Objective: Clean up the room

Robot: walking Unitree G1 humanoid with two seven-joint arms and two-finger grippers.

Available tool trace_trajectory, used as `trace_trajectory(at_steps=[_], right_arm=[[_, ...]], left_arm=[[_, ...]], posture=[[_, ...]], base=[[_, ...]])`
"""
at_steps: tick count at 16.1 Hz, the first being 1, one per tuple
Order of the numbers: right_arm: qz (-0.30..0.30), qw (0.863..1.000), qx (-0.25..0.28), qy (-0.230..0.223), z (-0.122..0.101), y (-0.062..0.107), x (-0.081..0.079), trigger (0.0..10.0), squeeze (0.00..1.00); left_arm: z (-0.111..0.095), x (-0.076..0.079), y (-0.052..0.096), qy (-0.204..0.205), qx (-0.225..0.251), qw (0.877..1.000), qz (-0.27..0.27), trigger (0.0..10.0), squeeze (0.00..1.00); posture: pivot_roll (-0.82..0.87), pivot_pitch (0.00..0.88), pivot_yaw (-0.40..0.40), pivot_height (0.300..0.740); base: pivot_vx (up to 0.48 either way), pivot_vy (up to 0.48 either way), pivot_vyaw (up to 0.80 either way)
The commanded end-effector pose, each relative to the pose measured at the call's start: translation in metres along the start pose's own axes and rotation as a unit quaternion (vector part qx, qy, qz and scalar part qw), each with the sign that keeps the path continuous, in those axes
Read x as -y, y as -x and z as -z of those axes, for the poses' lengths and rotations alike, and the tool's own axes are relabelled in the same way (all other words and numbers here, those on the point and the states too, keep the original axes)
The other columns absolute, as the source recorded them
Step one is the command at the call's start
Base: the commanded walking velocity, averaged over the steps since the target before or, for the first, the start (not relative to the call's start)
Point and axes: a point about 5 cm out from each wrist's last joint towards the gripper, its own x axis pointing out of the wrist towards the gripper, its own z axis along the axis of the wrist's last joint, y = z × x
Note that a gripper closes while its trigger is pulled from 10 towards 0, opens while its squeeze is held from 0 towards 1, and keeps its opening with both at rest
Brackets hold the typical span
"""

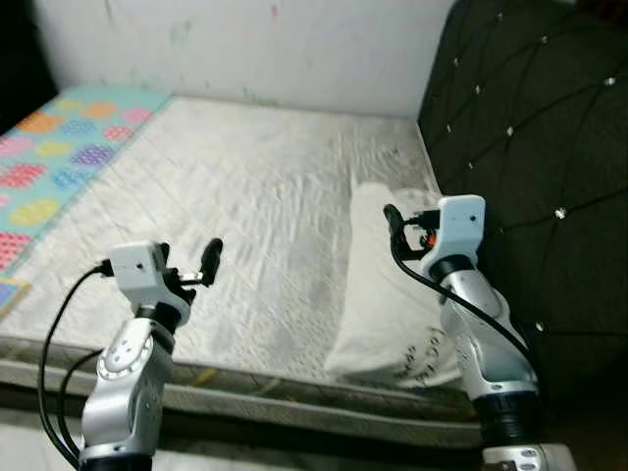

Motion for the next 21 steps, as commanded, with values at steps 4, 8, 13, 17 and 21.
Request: trace_trajectory(at_steps=[4, 8, 13, 17, 21], right_arm=[[0.007, 1.0, 0.007, 0.006, -0.003, -0.001, 0.003, 10.0, 0.0], [0.021, 1.0, 0.011, 0.016, -0.004, -0.002, 0.009, 10.0, 0.0], [0.03, 0.999, 0.018, 0.021, -0.007, -0.005, 0.014, 10.0, 0.0], [0.029, 0.999, 0.018, 0.019, -0.006, -0.004, 0.013, 10.0, 0.0], [0.028, 0.999, 0.018, 0.02, -0.006, -0.005, 0.013, 10.0, 0.0]], left_arm=[[-0.006, 0.006, -0.001, -0.001, 0.012, 1.0, 0.016, 10.0, 0.0], [-0.001, -0.002, -0.003, -0.001, -0.01, 0.999, -0.031, 10.0, 0.0], [-0.003, -0.001, -0.003, -0.007, -0.004, 1.0, -0.016, 10.0, 0.0], [-0.003, 0.0, -0.004, -0.004, -0.003, 1.0, -0.014, 10.0, 0.0], [-0.003, 0.0, -0.004, -0.001, -0.001, 1.0, -0.013, 10.0, 0.0]], posture=[[-0.16, 0.0, -0.019, 0.74], [-0.16, 0.0, -0.019, 0.74], [-0.16, 0.0, -0.024, 0.74], [-0.16, 0.0, -0.024, 0.74], [-0.16, 0.0, -0.024, 0.74]], base=[[0.383, 0.0, 0.0], [0.272, 0.0, 0.0], [0.0, 0.328, 0.0], [0.0, 0.476, 0.0], [0.0, 0.476, 0.0]])
